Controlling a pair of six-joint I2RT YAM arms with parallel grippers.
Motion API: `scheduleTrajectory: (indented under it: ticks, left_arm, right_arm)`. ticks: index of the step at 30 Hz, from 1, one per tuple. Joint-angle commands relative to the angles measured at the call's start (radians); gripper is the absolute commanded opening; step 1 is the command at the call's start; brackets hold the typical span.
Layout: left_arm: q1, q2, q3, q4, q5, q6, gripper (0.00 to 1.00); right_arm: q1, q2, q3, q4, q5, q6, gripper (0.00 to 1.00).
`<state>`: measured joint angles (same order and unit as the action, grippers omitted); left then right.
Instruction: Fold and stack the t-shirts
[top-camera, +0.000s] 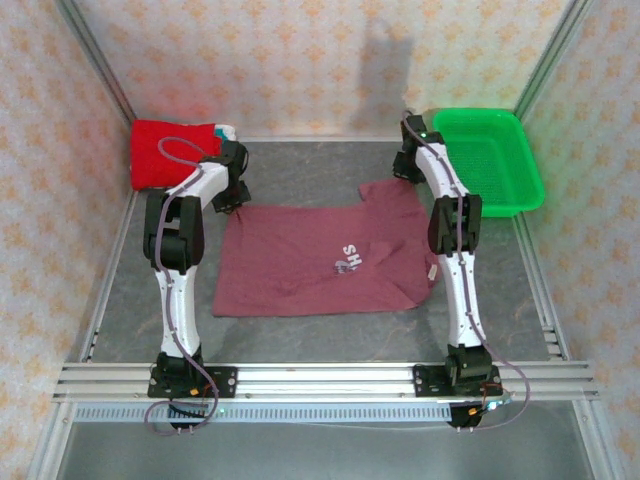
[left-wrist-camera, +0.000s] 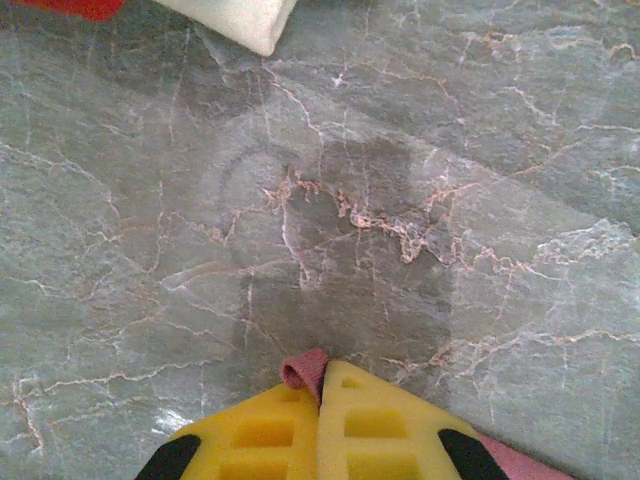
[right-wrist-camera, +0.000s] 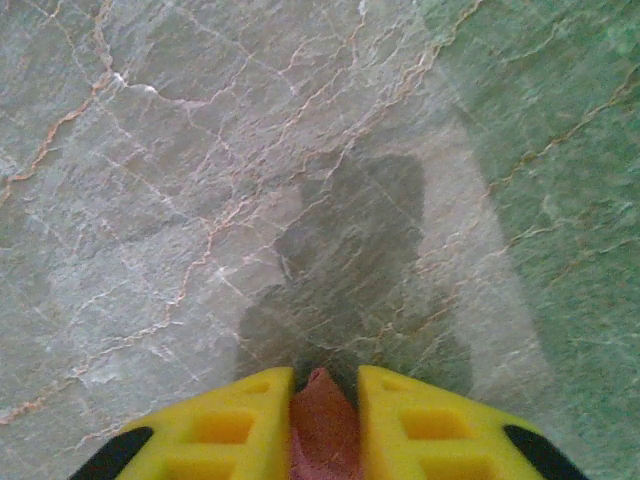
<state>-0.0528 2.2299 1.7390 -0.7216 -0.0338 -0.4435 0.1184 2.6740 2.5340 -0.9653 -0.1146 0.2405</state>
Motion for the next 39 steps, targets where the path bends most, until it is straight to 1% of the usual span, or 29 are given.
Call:
scheduleTrajectory:
  ticks: [1,4,7,9,15,19,23,28,33,36,39]
  left_arm:
    - [0.014,-0.046,-0.017,-0.013,-0.039,0.002,0.00]
    - [0.018,-0.045,-0.018,-0.012,-0.036,-0.003,0.00]
    - [0.021,-0.053,-0.031,0.010,-0.027,-0.010,0.00]
    - [0.022,-0.055,-0.028,0.017,-0.009,-0.014,0.00]
    - [0.022,-0.082,-0.035,0.060,0.011,-0.041,0.00]
    - [0.022,-0.082,0.000,0.059,0.014,-0.044,0.00]
    - [0.022,-0.050,0.070,0.052,0.017,-0.047,0.00]
    - [0.021,-0.003,0.192,0.036,0.055,-0.068,0.00]
    - [0.021,0.000,0.245,0.020,0.060,-0.069,0.00]
    - [0.021,-0.006,0.248,0.002,0.042,-0.050,0.00]
    - [0.021,-0.050,0.175,0.031,0.011,-0.026,0.00]
  right_arm:
    - [0.013,0.002,0.011,-0.018,-0.006,0.013,0.14]
    - [0.013,-0.017,0.010,-0.009,-0.005,0.014,0.05]
    - [0.013,-0.054,-0.023,0.024,-0.008,0.017,0.00]
    - [0.014,-0.100,-0.083,0.087,-0.031,0.005,0.00]
    - [0.015,-0.299,-0.358,0.366,-0.071,-0.012,0.00]
    - [0.013,-0.378,-0.442,0.456,-0.078,-0.025,0.00]
    - [0.012,-0.396,-0.433,0.488,-0.076,-0.034,0.00]
    - [0.009,-0.348,-0.295,0.421,-0.079,-0.033,0.00]
    - [0.007,-0.338,-0.228,0.384,-0.076,-0.038,0.00]
    - [0.007,-0.363,-0.262,0.396,-0.085,-0.037,0.00]
    - [0.007,-0.442,-0.394,0.462,-0.085,-0.034,0.00]
